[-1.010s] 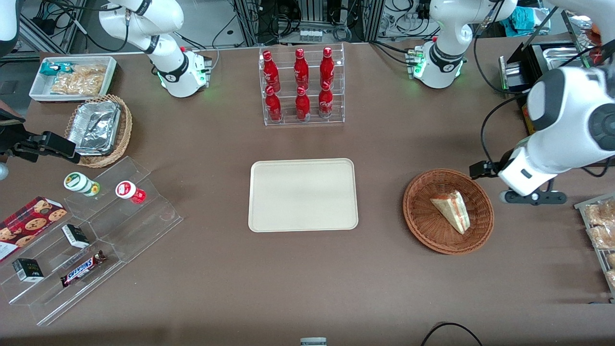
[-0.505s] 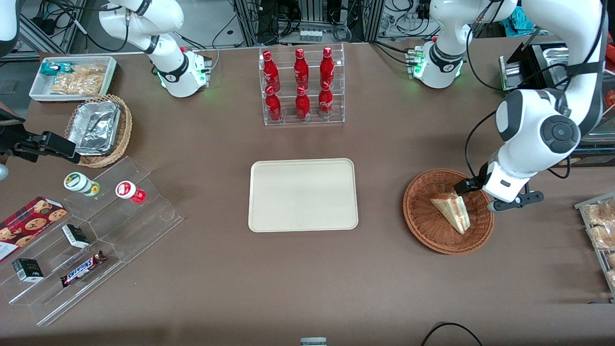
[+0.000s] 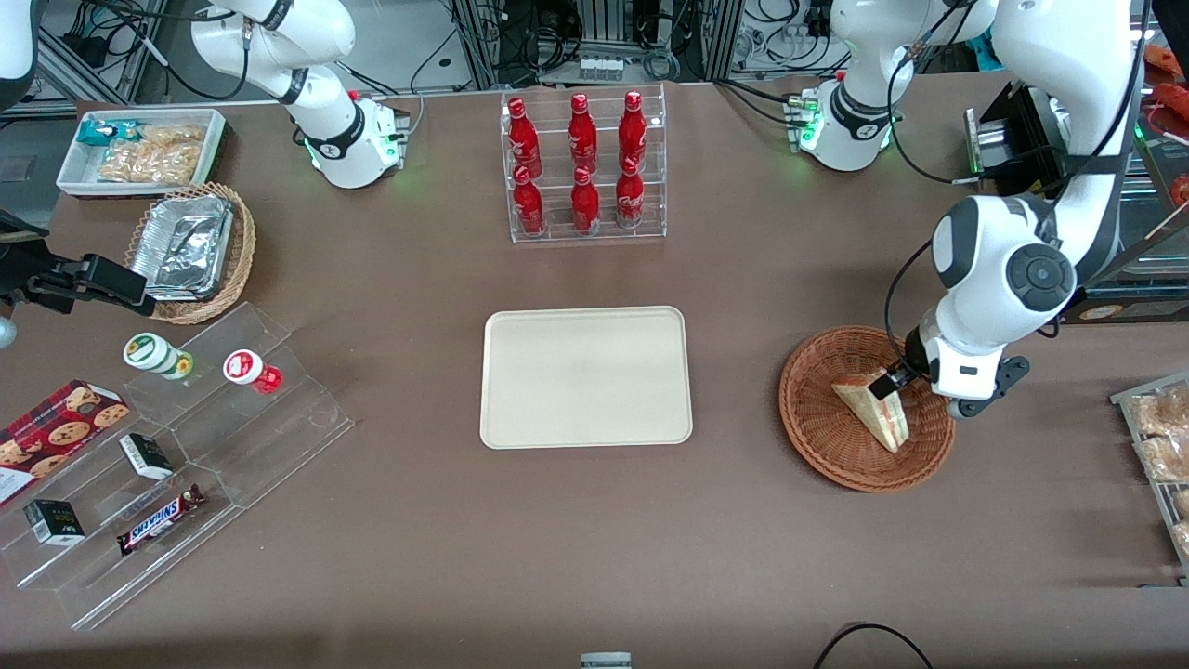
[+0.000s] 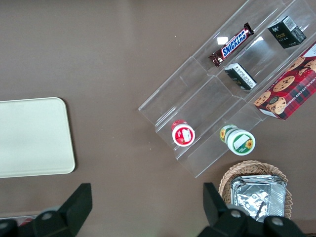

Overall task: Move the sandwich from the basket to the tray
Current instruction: 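Close the left gripper on the wrapped sandwich's crust edge, then lift the sandwich and carry it with the left gripper toward the cream tray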

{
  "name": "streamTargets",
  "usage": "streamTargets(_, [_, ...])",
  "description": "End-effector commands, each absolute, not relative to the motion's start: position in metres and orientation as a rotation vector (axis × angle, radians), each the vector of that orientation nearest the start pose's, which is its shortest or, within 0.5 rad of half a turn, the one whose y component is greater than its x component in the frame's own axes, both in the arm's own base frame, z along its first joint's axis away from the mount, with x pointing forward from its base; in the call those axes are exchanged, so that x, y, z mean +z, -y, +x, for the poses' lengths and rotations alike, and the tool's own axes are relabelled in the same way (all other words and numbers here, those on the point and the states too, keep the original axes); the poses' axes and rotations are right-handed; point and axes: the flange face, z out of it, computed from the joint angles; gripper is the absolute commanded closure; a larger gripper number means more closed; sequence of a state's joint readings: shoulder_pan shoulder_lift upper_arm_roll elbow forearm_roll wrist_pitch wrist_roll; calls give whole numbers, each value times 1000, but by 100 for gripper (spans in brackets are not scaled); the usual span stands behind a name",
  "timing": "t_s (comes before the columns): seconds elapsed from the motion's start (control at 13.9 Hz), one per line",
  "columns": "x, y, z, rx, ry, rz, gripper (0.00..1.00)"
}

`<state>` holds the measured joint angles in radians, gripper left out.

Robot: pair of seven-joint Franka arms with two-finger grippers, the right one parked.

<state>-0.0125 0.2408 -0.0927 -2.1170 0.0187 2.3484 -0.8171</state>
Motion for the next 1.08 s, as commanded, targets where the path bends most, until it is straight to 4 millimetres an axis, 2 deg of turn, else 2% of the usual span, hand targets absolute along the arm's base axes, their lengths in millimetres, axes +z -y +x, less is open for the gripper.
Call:
streamTargets(0.0, [279, 65, 574, -7, 1218, -2903, 0])
streamTargets(0.14, [262, 66, 575, 27, 1226, -2892, 2])
streamTargets(0.22, [254, 67, 574, 34, 1241, -2886, 8])
streamTargets(0.29, [253, 68, 574, 34, 1257, -2880, 25])
streamTargets(0.36, [254, 67, 573, 38, 1280, -2867, 52])
streamTargets(0.43, [259, 67, 575, 25, 1276, -2874, 75])
streamTargets(0.51, [266, 68, 577, 18, 1272, -2877, 85])
streamTargets(0.65, [285, 67, 580, 60, 1251, -2864, 88])
streamTargets(0.79, [315, 72, 592, 133, 1201, -2850, 90])
streamTargets(0.87, [329, 80, 596, 164, 1116, -2877, 90])
streamTargets(1.01, [337, 110, 597, 179, 912, -2959, 88])
